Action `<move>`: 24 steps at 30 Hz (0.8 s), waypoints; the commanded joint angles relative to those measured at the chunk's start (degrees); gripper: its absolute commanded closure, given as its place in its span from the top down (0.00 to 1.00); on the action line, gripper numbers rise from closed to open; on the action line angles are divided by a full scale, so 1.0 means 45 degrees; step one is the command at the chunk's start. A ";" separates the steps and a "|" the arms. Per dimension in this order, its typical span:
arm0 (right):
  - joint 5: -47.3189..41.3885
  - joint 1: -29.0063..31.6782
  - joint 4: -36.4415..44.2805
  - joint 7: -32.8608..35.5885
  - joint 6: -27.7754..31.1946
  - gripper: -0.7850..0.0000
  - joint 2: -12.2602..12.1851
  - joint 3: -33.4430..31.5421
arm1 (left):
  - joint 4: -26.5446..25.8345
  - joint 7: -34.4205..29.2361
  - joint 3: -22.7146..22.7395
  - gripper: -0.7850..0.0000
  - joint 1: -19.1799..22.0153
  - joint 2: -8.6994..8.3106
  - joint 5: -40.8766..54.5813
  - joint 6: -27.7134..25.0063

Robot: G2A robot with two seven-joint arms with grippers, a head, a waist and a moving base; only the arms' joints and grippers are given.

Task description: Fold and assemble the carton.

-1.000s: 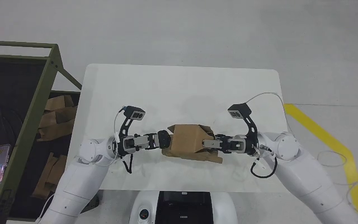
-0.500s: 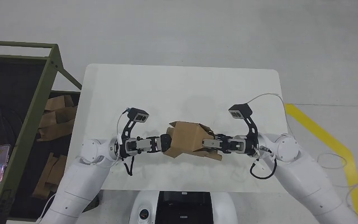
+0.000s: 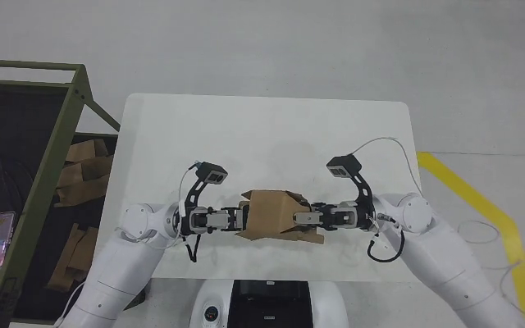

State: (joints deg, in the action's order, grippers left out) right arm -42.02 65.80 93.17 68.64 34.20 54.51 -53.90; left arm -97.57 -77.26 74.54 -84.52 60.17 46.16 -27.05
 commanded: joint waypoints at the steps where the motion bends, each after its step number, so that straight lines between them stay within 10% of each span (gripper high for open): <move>1: -0.0007 -0.0072 -0.0071 0.0130 -0.0075 0.00 0.0044 0.0070 | -0.0016 0.0032 -0.0056 1.00 0.0009 -0.0002 -0.0009 -0.0031; 20: -0.0109 -0.0519 -0.0168 0.0797 -0.0476 0.00 0.0382 0.0462 | -0.0064 0.0109 -0.0445 1.00 0.0140 -0.0055 -0.0050 -0.0108; 24: -0.0157 -0.0531 -0.0122 0.0878 -0.0557 0.00 0.0417 0.0484 | -0.0088 0.0117 -0.0479 0.71 0.0136 -0.0081 -0.0091 -0.0116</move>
State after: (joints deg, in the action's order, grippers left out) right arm -42.58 63.43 92.57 72.47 31.81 56.35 -51.75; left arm -97.90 -76.74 72.42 -83.92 59.84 45.81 -27.57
